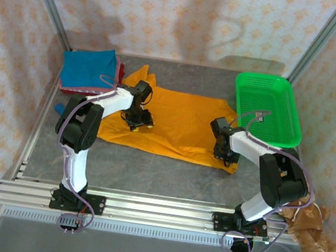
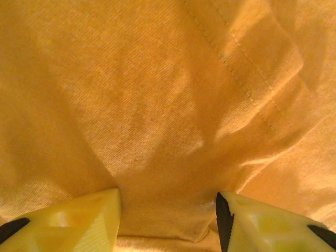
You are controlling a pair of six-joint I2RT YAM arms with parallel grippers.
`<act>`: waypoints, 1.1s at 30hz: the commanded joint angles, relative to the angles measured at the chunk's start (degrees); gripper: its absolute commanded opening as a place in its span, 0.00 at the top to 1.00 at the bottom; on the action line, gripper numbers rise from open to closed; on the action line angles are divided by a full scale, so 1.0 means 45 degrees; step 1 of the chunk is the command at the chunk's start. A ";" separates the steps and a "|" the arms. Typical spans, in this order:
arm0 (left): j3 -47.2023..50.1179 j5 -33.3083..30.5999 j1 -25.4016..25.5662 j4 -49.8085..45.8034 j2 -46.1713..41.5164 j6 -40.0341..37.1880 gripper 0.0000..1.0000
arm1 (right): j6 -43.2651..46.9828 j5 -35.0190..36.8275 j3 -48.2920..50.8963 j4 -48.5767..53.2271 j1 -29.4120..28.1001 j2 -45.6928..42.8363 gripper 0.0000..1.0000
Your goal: Fold and stack the t-shirts
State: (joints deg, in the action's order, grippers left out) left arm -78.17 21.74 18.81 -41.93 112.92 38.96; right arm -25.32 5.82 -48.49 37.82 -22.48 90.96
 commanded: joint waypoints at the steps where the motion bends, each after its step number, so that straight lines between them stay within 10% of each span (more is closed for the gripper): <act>1: 0.0252 -0.0463 0.0078 -0.0132 -0.0416 -0.0121 0.48 | -0.0150 0.0366 0.0092 0.0078 -0.0049 0.0106 0.84; 8: 0.0262 -0.0543 0.0060 -0.0193 -0.0426 -0.0161 0.48 | -0.0068 0.0520 -0.0234 0.0712 -0.0053 -0.0612 1.00; 33: 0.0765 -0.1382 -0.0175 -0.0618 -0.0409 -0.0706 0.48 | 0.1631 0.2511 -0.3365 0.2480 -0.0025 0.2014 0.89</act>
State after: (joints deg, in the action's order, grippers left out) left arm -76.31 19.35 18.74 -41.10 112.07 37.26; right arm -19.49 12.67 -61.45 45.93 -22.52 98.56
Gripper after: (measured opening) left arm 0.524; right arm 0.096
